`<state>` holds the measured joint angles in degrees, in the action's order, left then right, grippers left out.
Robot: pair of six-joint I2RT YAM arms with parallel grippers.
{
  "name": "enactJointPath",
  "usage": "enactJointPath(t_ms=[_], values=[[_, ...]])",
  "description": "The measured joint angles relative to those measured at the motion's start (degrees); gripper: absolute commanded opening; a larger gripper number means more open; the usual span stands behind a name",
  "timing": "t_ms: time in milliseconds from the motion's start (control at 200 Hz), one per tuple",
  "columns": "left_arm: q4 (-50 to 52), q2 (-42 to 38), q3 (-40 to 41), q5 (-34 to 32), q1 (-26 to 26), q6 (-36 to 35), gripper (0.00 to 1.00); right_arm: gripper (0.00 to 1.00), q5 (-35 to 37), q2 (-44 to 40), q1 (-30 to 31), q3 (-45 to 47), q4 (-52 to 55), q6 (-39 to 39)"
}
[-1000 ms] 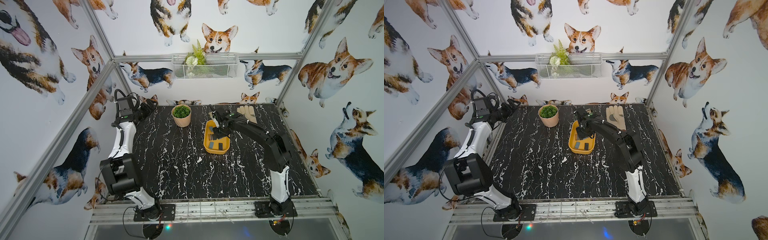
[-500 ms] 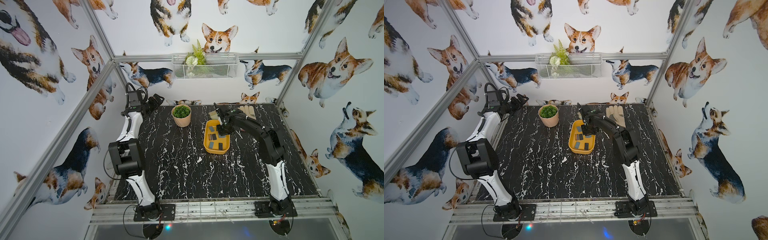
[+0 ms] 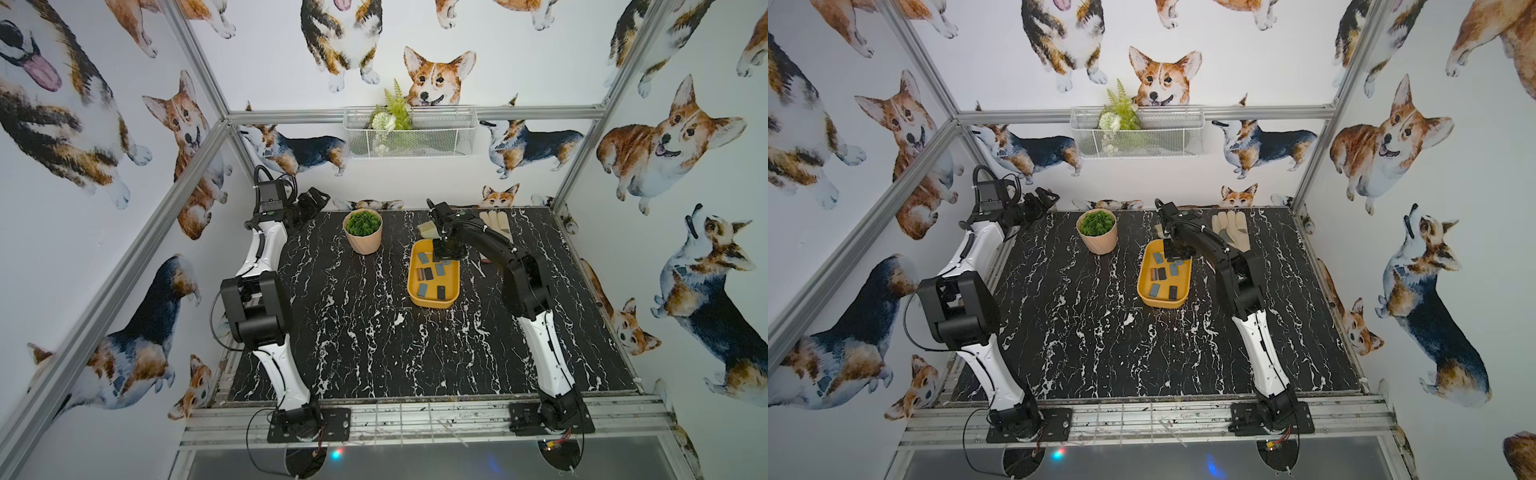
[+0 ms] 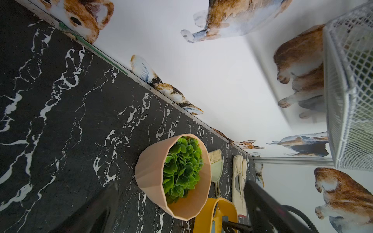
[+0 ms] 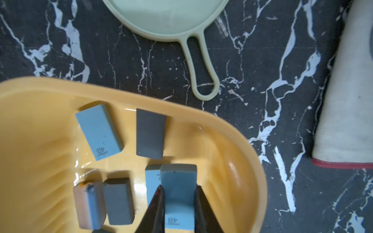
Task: Put the eraser in the storage box
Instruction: Place the eraser in the storage box.
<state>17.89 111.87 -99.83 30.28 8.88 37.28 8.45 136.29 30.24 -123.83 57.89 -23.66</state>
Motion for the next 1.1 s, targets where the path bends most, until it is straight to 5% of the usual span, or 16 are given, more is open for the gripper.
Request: enactJointPath(t_ms=[776,1096], values=[[-0.1,2.4,-0.3,2.2,0.7,-0.7,0.99,0.28,2.2,11.4,-0.7,-16.1,7.5,-0.9],[-0.3,2.7,-0.2,2.7,1.3,-0.6,0.99,0.52,2.0,12.5,-0.7,-17.1,9.0,-1.9]])
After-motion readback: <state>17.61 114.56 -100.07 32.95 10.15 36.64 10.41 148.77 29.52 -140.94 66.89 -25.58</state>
